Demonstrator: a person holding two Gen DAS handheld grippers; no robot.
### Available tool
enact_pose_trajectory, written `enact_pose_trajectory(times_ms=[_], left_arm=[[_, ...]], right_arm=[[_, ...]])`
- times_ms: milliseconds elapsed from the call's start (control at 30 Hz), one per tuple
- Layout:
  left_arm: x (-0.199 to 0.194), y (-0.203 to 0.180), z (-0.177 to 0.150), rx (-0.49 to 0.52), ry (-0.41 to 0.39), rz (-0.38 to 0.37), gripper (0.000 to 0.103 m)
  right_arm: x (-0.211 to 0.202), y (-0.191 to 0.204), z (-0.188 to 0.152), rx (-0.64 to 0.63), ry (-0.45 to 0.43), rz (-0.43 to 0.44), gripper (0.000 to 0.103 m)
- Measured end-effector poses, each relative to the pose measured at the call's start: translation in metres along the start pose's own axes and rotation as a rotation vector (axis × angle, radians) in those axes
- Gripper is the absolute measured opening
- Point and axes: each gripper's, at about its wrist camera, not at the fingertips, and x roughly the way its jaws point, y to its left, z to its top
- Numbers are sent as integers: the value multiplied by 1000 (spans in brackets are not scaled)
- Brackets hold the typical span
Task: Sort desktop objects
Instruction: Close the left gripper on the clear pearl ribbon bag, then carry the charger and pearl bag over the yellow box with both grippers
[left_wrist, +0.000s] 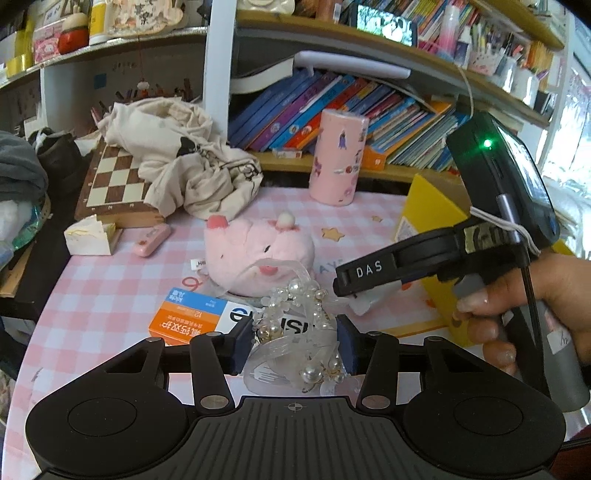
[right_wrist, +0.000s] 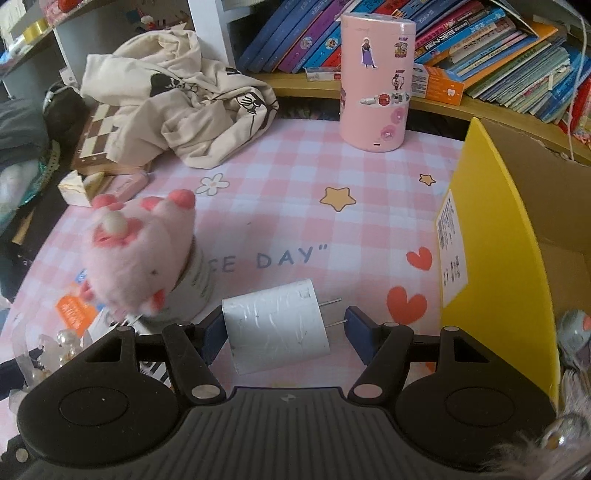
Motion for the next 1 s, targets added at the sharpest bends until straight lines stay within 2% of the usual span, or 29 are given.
enact_pose_trajectory(times_ms=[433, 667, 867, 1000], left_arm=[[-46, -1, -12, 22, -38, -48, 46], [-68, -4, -19, 42, -68, -47, 46], [-84, -8, -24, 51, -89, -56, 46], [-90, -10, -28, 55, -89, -60, 46]], right_arm=[[-61, 8, -40, -25, -7, 47, 65], [-88, 5, -78, -64, 2, 26, 66], [-103, 1, -106, -7, 10, 21, 66], [-116, 1, -114, 2, -20, 3, 66]])
